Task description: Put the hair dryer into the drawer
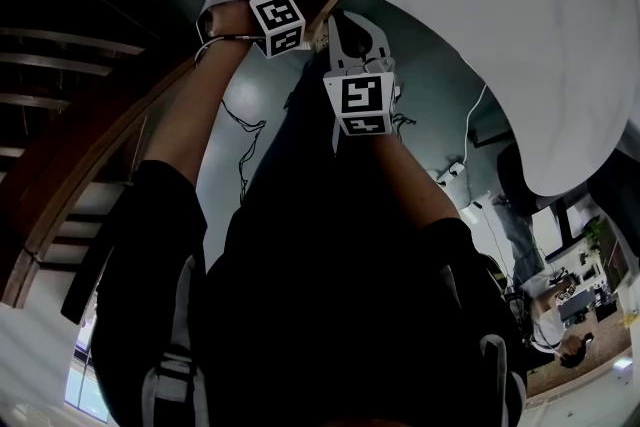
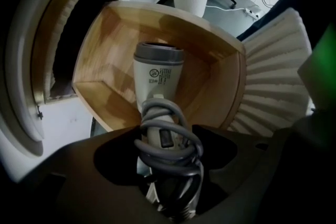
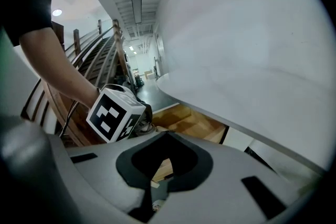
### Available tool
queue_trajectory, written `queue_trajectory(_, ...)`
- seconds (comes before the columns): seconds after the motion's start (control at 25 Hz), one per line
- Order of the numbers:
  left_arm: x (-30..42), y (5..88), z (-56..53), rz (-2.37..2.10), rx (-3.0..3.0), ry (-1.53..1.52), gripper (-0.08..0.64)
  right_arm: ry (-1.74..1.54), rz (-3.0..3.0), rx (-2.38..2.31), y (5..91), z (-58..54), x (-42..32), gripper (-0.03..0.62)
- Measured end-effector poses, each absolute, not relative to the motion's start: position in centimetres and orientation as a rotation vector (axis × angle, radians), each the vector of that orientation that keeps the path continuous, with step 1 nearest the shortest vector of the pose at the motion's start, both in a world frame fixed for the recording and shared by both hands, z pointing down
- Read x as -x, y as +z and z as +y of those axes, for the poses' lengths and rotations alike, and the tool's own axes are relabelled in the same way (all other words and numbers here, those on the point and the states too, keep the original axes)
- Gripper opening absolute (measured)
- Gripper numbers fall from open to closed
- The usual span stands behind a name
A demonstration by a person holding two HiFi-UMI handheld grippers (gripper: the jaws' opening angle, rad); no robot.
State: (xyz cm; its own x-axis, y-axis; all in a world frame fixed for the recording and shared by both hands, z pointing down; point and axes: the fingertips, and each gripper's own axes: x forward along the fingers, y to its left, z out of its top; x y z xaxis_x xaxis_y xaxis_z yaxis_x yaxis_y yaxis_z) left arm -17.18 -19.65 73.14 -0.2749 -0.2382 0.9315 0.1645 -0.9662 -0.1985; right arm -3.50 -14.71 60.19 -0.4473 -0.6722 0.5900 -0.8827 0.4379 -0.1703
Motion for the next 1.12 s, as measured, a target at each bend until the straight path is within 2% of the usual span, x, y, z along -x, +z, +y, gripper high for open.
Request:
queue_trajectory(0.32, 17.1, 73.1, -19.6, 0.099, 1.716, -2.275, 0.321, 0.648, -2.256, -1.32, 60.0, -14.5, 3.5, 0.021)
queue_trajectory(0.48, 16.4, 72.8, -18.9, 0.101, 1.826, -2.262, 0.367, 0.65, -2.255, -1.324, 59.9, -14.4, 3.5, 0.021)
queue_trajectory(0.92, 16.7, 70.9, -18.7, 0.179, 1.906, -2.284, 0.367, 0.615, -2.267, -1.342, 58.6, -14.0, 3.6, 0.021)
queue_trajectory(1.12, 15.8, 67.7, -19.3, 0.379, 2.012, -2.148, 0.367, 0.584, -2.284, -1.353, 56.8, -13.8, 3.6, 0.021)
